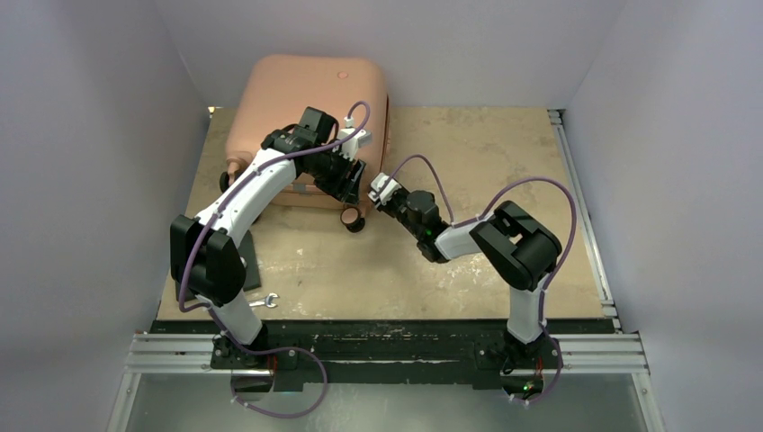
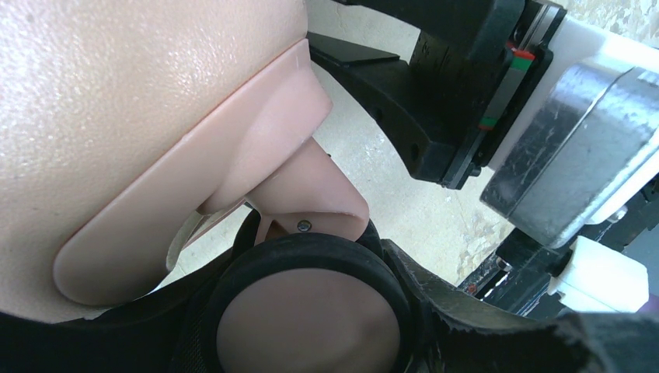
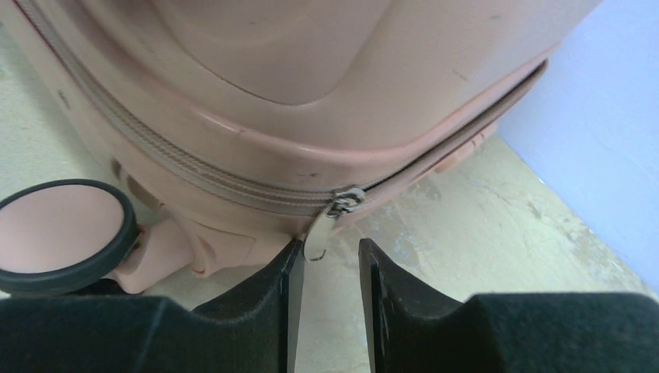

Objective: Pack the luggage
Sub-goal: Zip the luggage at the center of the board.

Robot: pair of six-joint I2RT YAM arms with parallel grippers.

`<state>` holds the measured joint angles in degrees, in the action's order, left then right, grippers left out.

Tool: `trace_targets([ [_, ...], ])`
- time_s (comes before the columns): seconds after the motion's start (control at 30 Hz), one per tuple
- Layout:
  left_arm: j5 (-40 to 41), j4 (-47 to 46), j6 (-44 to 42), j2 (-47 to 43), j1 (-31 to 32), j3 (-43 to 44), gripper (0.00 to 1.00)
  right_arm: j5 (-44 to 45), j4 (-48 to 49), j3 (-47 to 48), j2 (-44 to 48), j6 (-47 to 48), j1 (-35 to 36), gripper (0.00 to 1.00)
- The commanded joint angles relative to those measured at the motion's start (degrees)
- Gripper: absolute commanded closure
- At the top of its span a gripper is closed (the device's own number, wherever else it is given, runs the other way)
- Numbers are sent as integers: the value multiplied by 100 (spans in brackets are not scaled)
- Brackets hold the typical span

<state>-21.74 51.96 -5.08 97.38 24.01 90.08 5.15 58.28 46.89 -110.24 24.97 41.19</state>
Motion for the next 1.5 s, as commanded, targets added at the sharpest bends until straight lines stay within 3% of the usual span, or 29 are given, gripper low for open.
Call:
trace_targets([
  [0.0, -559, -529, 138, -301, -19, 226, 100, 325, 346, 278, -21, 116, 3, 65],
  [0.37, -554, -521, 143, -277, -19, 256, 100, 230, 306, 378, -130, 336, 122, 74],
  [0.6, -568, -521, 135, -285, -19, 218, 100, 242, 224, 429, -139, 393, 161, 100],
  [0.93, -555, -472, 97, -363, -19, 164, 100, 201, 1, 475, 140, 205, 70, 100],
  [1.2, -447, -381, -8, -533, -19, -32, 100, -268, -849, 835, 428, -466, -585, 100],
  [1.47, -544, -291, -114, -630, -19, -97, 100, -427, -1471, 1385, 295, -720, -763, 100],
])
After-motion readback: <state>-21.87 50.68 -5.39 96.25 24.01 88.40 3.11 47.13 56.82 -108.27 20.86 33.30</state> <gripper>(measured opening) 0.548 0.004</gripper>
